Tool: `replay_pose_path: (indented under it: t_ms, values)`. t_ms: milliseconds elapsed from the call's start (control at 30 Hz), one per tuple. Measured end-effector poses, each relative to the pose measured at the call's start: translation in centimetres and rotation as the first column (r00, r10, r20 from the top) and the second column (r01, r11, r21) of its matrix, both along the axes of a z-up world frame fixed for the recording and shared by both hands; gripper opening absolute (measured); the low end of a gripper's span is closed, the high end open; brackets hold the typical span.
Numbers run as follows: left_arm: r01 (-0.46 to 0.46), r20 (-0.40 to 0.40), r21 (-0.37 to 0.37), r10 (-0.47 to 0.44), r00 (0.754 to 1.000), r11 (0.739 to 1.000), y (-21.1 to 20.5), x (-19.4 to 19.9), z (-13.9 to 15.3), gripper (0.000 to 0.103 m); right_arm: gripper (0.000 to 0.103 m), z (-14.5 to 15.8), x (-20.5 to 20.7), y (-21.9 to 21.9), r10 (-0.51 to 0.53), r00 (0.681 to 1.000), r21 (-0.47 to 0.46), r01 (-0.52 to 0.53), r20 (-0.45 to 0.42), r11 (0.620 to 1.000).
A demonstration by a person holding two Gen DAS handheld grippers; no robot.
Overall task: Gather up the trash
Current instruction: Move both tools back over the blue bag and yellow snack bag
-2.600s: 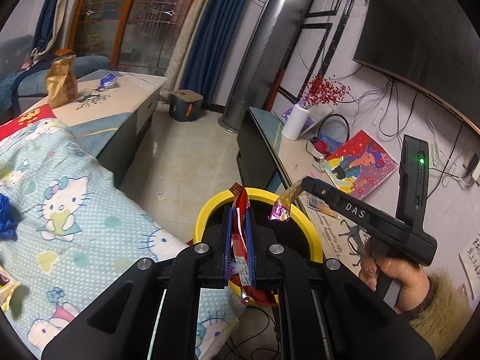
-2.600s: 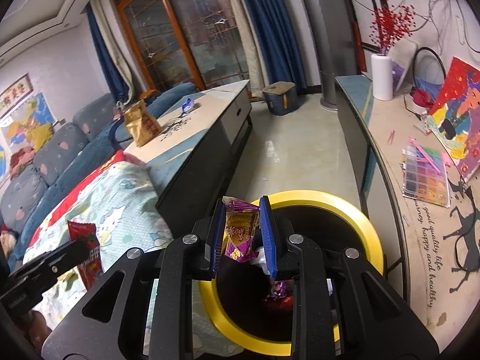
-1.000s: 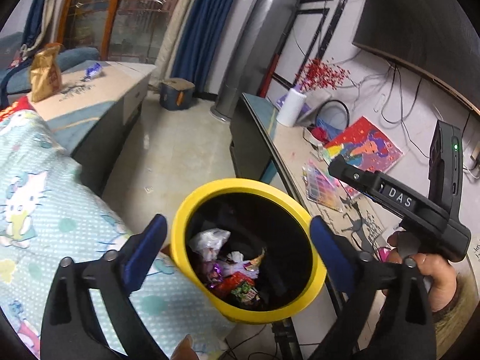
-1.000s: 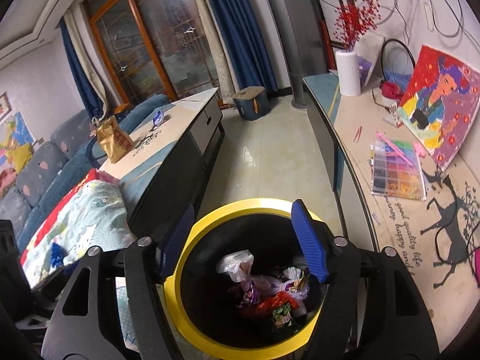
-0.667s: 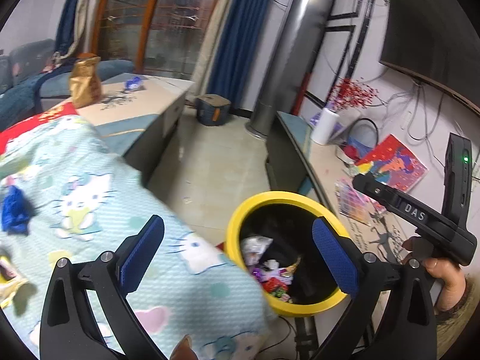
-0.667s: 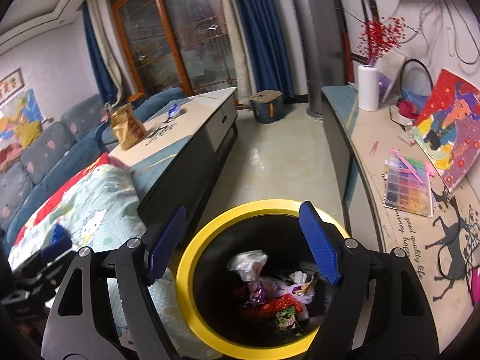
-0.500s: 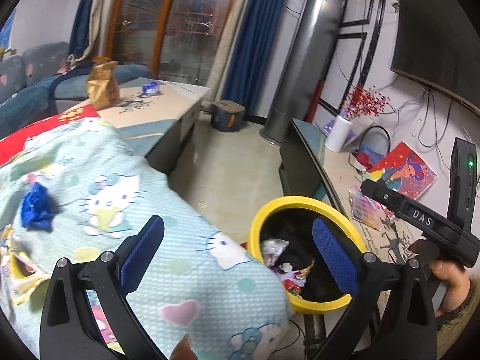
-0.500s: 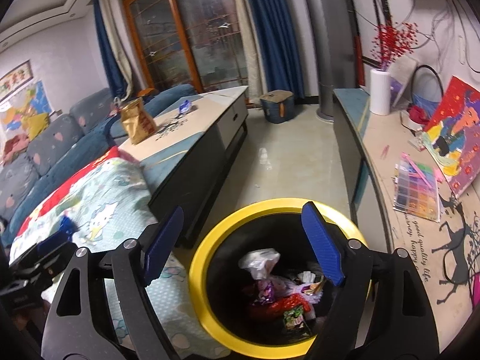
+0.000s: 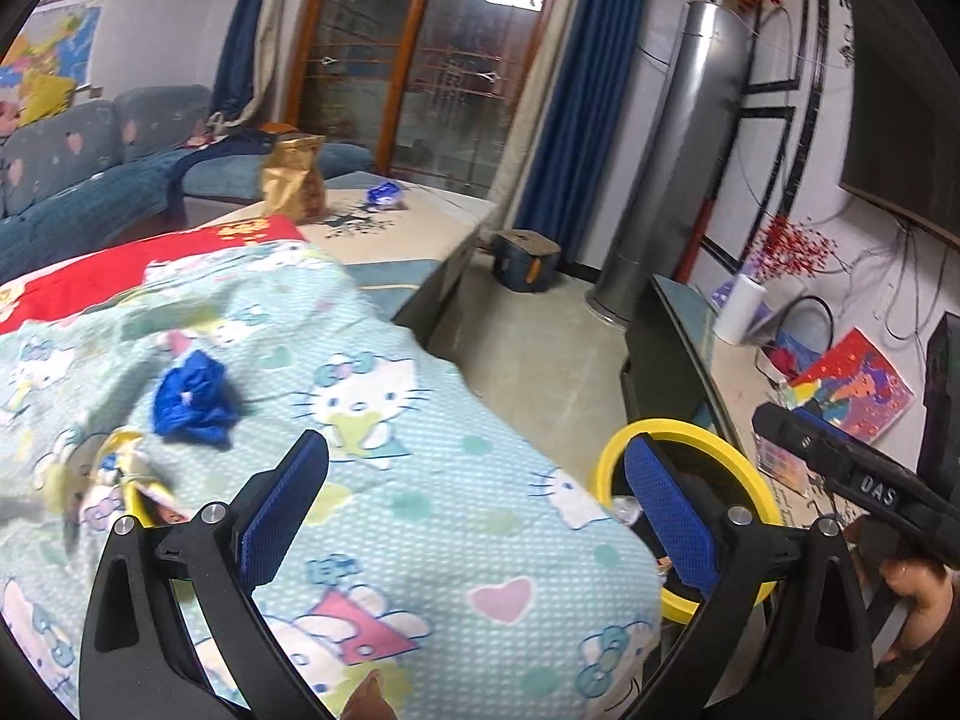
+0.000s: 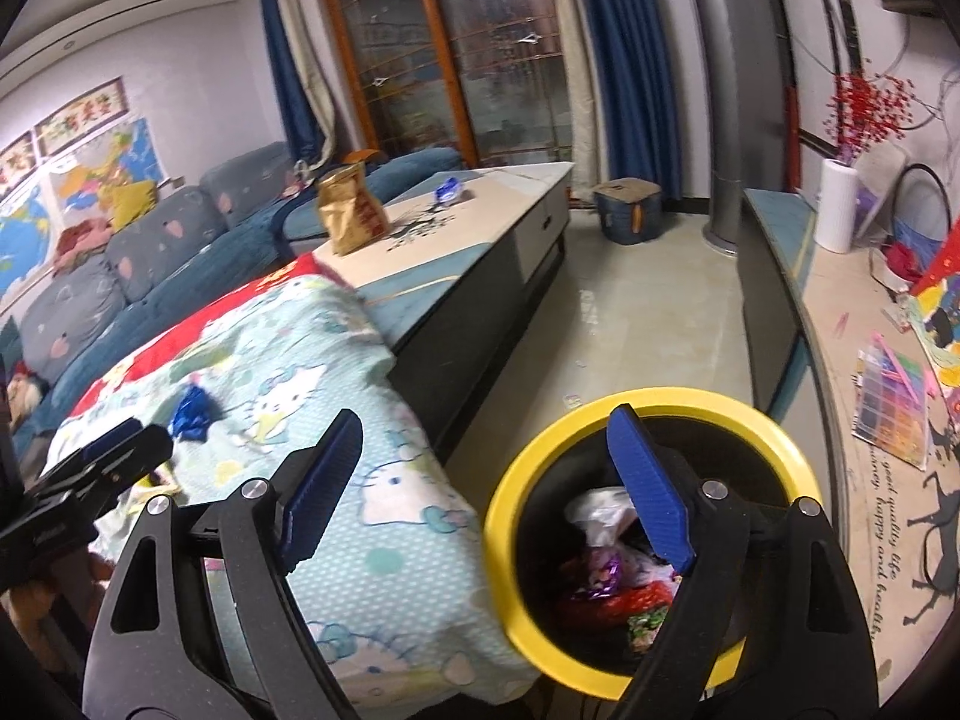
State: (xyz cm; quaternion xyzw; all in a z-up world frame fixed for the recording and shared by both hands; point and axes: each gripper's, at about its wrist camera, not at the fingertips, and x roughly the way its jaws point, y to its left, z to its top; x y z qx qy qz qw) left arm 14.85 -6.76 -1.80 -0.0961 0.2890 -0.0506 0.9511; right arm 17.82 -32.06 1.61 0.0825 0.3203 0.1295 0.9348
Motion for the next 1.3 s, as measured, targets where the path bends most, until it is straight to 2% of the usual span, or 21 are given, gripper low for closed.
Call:
replay_pose_path:
  t_ms: [500, 867, 1000, 1167, 1300]
  values:
    - [-0.154, 0.002, 0.003, 0.154, 0.988, 0.988, 5.8, -1.7, 0.1, 0.096, 0.076, -0.4, -0.7, 6.5, 0.168, 0.986, 0.006, -0.168, -0.020, 0.986]
    - [-0.254, -0.038, 0.005, 0.254, 0.966, 0.967, 10.6, -3.0, -1.3, 0.096, 0.076, -0.5, 0.8, 11.9, 0.287, 0.957, 0.023, -0.286, -0.047, 0.958]
    - [-0.296, -0.083, -0.005, 0.294, 0.952, 0.955, 12.4, -3.5, -2.3, 0.096, 0.076, -0.6, 2.1, 14.2, 0.326, 0.943, 0.030, -0.324, -0.063, 0.945]
    - [-0.323, -0.158, -0.055, 0.311, 0.937, 0.945, 14.6, -4.0, -4.3, 0.096, 0.076, -1.1, 4.0, 18.0, 0.389, 0.917, 0.030, -0.388, -0.086, 0.921]
    - [-0.333, -0.182, -0.078, 0.315, 0.931, 0.940, 15.2, -4.4, -5.1, 0.095, 0.076, -2.3, 5.7, 21.2, 0.430, 0.894, 0.029, -0.430, -0.126, 0.902]
